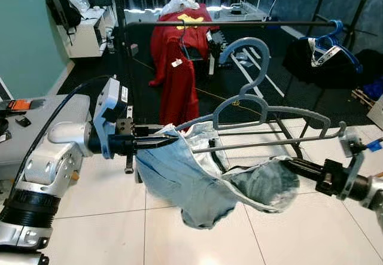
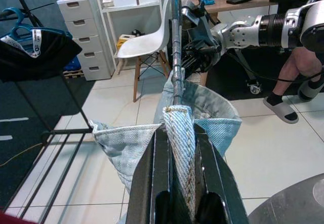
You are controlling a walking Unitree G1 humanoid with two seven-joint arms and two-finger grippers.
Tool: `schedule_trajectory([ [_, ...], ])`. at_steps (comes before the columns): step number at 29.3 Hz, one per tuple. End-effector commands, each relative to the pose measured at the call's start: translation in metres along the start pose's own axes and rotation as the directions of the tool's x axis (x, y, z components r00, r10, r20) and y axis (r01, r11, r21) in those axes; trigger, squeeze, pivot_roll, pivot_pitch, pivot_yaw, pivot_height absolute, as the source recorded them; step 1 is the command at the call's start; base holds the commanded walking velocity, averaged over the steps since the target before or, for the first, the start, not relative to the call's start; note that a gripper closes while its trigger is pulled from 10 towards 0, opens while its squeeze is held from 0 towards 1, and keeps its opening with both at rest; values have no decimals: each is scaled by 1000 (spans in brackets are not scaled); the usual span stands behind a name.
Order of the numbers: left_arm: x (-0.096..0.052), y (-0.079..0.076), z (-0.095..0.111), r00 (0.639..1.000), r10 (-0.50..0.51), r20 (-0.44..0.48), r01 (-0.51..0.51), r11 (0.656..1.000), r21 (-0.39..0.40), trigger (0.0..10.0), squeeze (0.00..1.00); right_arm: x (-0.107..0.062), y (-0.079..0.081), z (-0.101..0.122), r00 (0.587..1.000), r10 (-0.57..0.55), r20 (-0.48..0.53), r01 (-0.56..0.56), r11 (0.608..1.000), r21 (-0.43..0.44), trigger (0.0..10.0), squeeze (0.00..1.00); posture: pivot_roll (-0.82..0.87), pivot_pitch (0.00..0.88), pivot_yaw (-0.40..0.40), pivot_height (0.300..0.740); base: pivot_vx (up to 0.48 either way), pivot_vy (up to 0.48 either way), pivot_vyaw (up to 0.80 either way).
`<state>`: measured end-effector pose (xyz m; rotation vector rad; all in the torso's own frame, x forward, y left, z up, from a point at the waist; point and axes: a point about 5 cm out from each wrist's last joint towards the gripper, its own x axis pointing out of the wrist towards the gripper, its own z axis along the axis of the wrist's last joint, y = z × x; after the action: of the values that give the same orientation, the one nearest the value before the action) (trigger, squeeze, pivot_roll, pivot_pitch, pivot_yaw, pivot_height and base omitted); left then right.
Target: Hang hanger
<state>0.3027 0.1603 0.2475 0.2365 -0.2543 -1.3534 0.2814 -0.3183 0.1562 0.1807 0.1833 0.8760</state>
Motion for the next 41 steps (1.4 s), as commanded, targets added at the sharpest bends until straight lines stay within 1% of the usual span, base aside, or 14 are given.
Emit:
schedule_trajectory([
  [1, -3, 0, -4, 999, -8, -49, 9, 1000, 18, 0, 0, -9, -1, 14, 998, -10, 54, 11, 1000, -12, 0, 0, -29, 19, 4, 740, 0, 0, 0],
  [4, -3, -1, -7, 997, -16, -72, 18, 999, 27, 0, 0, -19, -2, 35, 992, -29, 122, 31, 999, -17, 0, 0, -31, 18, 3, 740, 0, 0, 0],
  [5, -3, -1, -7, 997, -16, -72, 18, 999, 27, 0, 0, -19, -2, 35, 992, -29, 122, 31, 999, -17, 0, 0, -31, 18, 3, 740, 0, 0, 0],
  [6, -4, 0, -4, 999, -2, -41, 2, 1000, 21, 0, 0, -23, -3, 40, 990, -46, 135, 48, 999, -17, 0, 0, -36, 16, 2, 740, 0, 0, 0],
  [9, -5, 4, 3, 999, 30, 30, -30, 1000, 4, 0, 0, -28, -6, 41, 985, -88, 148, 91, 996, -16, 0, 0, -38, 16, 1, 740, 0, 0, 0],
  [13, -6, 6, 7, 997, 44, 68, -44, 999, -6, 0, 0, -32, -7, 42, 981, -113, 155, 115, 993, -4, 0, 0, -41, 14, 0, 740, 0, 0, 0],
  [15, -6, 3, 4, 999, 19, 37, -19, 1000, -1, 0, 0, -33, -9, 42, 975, -140, 172, 142, 990, 1, 0, 0, -39, 10, -2, 740, 0, 0, 0],
  [21, -4, -4, -7, 999, -26, -29, 26, 1000, 5, 0, 0, -30, -11, 48, 972, -138, 189, 141, 990, -1, 0, 0, -41, 0, -9, 740, 0, 0, 0],
  [23, -3, -5, -9, 999, -34, -38, 34, 999, 3, 0, 0, -30, -11, 50, 972, -138, 190, 142, 990, -4, 0, 0, -42, 0, -10, 740, 0, 0, 0],
  [27, -4, -9, -9, 998, -54, -37, 53, 999, -10, 0, 0, -32, -15, 54, 965, -184, 189, 191, 981, -20, 0, 0, -41, 0, -16, 740, 0, 0, 0],
  [35, -3, -12, -9, 997, -66, -41, 66, 998, -17, 0, 0, -30, -19, 52, 958, -224, 179, 233, 972, -30, 0, 0, -38, 0, -19, 740, 0, 0, 0],
  [38, 1, -7, -24, 987, -4, -158, 11, 999, 45, 0, 0, -20, -15, 58, 967, -157, 202, 167, 985, -35, 0, 0, -35, 0, -19, 740, 0, 0, 0],
  [39, 1, -7, -24, 987, -4, -158, 11, 999, 45, 0, 0, -20, -15, 58, 967, -157, 202, 167, 985, -35, 0, 0, -35, 0, -19, 740, 0, 0, 0],
  [41, 2, -6, -31, 979, 19, -203, -5, 998, 69, 0, 0, -15, -12, 59, 972, -124, 201, 134, 990, -39, 0, 0, -36, 0, -17, 740, 0, 0, 0],
])
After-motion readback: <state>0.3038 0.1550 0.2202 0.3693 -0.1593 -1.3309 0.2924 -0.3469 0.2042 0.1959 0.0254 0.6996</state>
